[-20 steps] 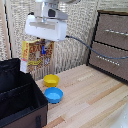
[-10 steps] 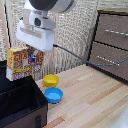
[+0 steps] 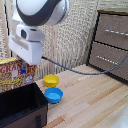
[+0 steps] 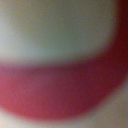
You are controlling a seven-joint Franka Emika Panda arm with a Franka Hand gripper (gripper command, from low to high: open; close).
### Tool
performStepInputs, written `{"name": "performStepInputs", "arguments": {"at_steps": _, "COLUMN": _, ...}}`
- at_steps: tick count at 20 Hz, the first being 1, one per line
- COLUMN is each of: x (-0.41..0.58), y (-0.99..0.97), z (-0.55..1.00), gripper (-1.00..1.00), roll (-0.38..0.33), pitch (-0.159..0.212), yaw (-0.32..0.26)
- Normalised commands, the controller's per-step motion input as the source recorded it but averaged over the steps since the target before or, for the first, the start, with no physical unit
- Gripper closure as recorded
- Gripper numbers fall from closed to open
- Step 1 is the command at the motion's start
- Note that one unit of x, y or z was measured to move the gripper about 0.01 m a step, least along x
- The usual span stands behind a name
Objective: Position your gripper near the granola bar, please. Lightly grip the granola bar with your gripping tool. Relocate your gripper along with the granola bar toward the leading division of the caddy with caution. Gently release the granola bar into the leading division of the caddy.
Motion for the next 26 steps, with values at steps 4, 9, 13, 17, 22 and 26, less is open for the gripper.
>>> {"name": "performStepInputs", "arguments": {"at_steps": 4, "x": -0.167, "y": 0.41, "z": -0.23, "gripper": 1.00, "roll": -0.290, "pitch": 0.005, "yaw": -0.102}}
{"name": "performStepInputs", "arguments": {"at_steps": 9, "x": 0.074, "y": 0.36, "z": -0.28, "gripper": 1.00, "roll": -0.249, "pitch": -0.130, "yaw": -0.108}}
{"name": "performStepInputs", "arguments": {"at_steps": 13, "x": 0.121, "y": 0.45, "z": -0.12, "gripper": 1.00, "roll": -0.162, "pitch": -0.104, "yaw": -0.068}}
{"name": "performStepInputs", "arguments": {"at_steps": 17, "x": 0.000, "y": 0.30, "z": 0.01, "gripper": -1.00, "roll": -0.018, "pitch": -0.009, "yaw": -0.038}}
{"name": "performStepInputs", "arguments": {"at_steps": 22, "x": 0.079, "y": -0.07, "z": 0.17, "gripper": -1.00, "roll": 0.009, "pitch": -0.004, "yaw": -0.045}}
{"name": "performStepInputs", "arguments": {"at_steps": 26, "x": 0.157, "y": -0.19, "z": 0.15, "gripper": -1.00, "roll": 0.049, "pitch": 0.074, "yaw": -0.020}}
